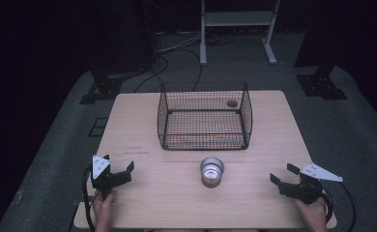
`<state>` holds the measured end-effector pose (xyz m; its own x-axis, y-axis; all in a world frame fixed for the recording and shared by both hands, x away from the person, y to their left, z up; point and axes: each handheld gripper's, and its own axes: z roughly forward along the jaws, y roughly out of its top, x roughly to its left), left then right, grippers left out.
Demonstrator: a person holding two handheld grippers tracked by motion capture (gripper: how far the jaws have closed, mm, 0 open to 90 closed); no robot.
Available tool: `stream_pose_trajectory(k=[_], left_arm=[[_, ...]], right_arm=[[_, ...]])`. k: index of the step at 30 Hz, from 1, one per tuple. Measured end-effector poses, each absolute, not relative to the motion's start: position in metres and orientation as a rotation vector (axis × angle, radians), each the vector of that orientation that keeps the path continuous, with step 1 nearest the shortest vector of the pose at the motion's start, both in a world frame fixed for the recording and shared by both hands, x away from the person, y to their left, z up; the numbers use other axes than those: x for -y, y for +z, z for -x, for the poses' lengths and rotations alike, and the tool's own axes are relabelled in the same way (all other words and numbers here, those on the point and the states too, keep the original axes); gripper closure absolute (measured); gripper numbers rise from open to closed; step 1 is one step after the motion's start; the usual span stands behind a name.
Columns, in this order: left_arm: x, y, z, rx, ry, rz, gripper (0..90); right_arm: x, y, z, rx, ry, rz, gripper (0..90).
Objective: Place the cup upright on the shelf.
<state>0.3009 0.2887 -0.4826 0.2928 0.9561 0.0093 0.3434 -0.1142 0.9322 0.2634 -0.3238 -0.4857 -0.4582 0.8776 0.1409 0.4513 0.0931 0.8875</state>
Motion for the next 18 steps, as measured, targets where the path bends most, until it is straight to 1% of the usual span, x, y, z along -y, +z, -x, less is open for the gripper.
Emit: stream_pose_trajectory(k=[9,18], left_arm=[[-0.289,-0.483,-0.3,-1.199,0.835,-1.641,0.0],[-0.289,-0.482,-0.299,-1.19,0.835,-1.645,0.0]], right_arm=[[0.317,-0.484,-0.263,-1.963,1.323,-1.286,14.2],[0.299,-0.479,-0.26,-2.013,1.333,-1.226,13.9]])
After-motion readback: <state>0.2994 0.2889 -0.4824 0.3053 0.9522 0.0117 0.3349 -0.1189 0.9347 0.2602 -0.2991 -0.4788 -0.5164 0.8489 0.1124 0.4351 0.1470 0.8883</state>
